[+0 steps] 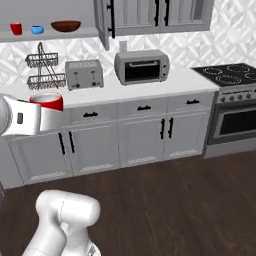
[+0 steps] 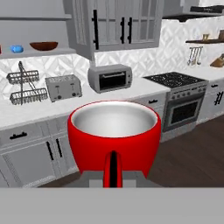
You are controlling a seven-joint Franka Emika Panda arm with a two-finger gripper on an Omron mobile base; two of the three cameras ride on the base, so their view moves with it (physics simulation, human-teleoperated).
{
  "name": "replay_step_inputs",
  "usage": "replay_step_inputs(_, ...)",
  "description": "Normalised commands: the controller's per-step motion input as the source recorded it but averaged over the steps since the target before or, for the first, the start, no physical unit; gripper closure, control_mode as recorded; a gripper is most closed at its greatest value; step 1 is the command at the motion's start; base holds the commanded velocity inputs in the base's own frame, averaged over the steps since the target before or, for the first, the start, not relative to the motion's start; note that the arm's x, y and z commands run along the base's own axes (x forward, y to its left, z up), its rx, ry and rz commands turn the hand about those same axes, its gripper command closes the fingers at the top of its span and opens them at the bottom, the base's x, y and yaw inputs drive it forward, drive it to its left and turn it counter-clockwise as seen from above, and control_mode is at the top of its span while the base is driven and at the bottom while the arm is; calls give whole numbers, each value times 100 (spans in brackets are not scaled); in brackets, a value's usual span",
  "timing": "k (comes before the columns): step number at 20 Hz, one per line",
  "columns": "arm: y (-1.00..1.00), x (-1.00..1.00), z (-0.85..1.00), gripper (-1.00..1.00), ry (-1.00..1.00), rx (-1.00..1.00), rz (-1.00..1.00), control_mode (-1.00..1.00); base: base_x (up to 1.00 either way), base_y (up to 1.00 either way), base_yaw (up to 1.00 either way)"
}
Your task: Gather all objects into one cabinet and sort the glasses and bowls to opposite sides.
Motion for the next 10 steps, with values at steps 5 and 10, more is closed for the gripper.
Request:
replay_step_inputs(5, 0, 0, 0, 100, 0, 0, 0, 100, -5, 4, 65)
replay_step_inputs(10, 0, 0, 0, 100, 0, 0, 0, 100, 18, -11, 37)
